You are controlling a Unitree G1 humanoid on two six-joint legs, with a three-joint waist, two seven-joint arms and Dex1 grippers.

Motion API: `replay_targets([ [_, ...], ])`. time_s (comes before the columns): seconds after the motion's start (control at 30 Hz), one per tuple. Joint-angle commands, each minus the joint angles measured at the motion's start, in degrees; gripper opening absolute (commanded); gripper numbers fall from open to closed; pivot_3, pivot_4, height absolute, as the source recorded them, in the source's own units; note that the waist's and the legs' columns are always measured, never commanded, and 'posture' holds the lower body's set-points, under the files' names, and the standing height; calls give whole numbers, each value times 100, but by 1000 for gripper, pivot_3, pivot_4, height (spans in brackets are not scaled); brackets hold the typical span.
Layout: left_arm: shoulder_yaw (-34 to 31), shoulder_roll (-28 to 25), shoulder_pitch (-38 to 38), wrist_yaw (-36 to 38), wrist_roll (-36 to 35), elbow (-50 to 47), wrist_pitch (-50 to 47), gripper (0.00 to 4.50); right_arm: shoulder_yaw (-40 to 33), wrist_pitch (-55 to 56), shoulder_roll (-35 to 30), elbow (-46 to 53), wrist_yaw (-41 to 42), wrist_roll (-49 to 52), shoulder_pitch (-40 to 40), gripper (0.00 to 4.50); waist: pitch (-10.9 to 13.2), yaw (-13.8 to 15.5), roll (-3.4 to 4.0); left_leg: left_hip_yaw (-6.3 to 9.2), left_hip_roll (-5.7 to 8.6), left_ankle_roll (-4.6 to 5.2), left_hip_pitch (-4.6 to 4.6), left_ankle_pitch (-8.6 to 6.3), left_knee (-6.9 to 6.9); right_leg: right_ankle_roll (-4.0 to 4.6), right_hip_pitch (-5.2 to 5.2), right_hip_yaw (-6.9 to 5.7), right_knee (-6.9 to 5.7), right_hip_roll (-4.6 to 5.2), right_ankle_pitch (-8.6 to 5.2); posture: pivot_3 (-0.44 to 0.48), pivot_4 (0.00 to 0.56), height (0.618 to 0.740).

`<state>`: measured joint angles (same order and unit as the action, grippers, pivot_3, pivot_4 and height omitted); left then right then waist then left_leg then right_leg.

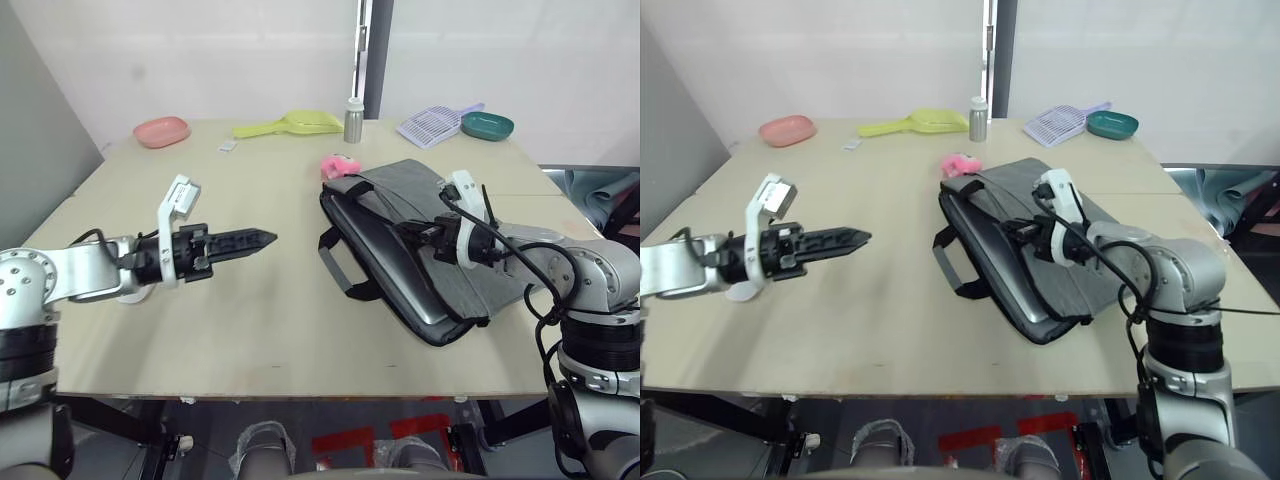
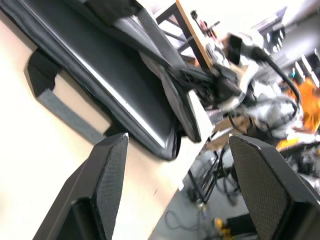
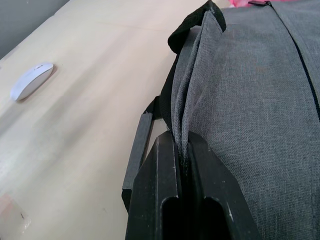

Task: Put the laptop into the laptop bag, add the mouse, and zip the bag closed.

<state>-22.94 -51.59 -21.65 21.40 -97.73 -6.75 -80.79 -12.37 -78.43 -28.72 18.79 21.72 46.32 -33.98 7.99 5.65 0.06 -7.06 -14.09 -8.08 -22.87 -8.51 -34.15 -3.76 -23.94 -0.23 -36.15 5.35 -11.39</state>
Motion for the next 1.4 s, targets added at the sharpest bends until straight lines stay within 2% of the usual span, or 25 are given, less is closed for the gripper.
replay_targets([
  [0.03,-565,-477,428,1612,874,-417,435,3340,-76,143,-17,123,75,91,-147,0,0,-5,0,1,0,0,0,0,1,0,0,-1,0,0,0,0,150,740],
  [0.23,-1002,-970,1085,3198,1770,-366,991,3340,-28,17,193,267,18,253,-150,0,1,-19,2,-2,-1,0,6,0,9,5,-1,1,1,-1,-3,0,150,740],
  [0.43,-1109,-1295,1643,4259,2701,-242,1611,3340,51,-122,36,478,179,411,-92,0,2,-19,4,-6,-1,0,6,0,23,11,-7,0,5,-1,-7,0,150,740],
  [0.8,-1109,-1434,1965,5010,3512,-343,2152,3340,374,-42,39,499,285,335,84,0,2,-28,4,-8,-4,0,9,0,31,21,-9,0,4,-4,-14,0,150,740],
  [0.97,-1445,-1524,2254,5255,3909,-54,2373,3340,330,18,-93,517,412,358,41,0,2,-26,4,-8,-4,0,9,0,32,22,-10,0,4,-4,-14,0,150,740],
  [1.2,-1729,-1558,2230,5352,4177,243,2489,3366,956,598,-203,246,707,-59,301,2364,2,-17,4,-8,-4,2,14,-1,32,22,-8,0,1,-3,-15,0,150,740],
  [1.27,-1848,-1635,2278,5460,4298,333,2530,3366,895,642,-311,186,885,0,318,3051,2,-17,4,-8,-4,2,14,-1,32,23,-8,1,0,-3,-14,0,150,740],
  [1.4,-2086,-1796,2385,5627,4557,521,2621,3366,526,654,-948,164,1492,249,380,4435,2,-7,4,-8,-4,17,13,-9,32,23,-8,1,2,-3,-15,0,150,740],
])
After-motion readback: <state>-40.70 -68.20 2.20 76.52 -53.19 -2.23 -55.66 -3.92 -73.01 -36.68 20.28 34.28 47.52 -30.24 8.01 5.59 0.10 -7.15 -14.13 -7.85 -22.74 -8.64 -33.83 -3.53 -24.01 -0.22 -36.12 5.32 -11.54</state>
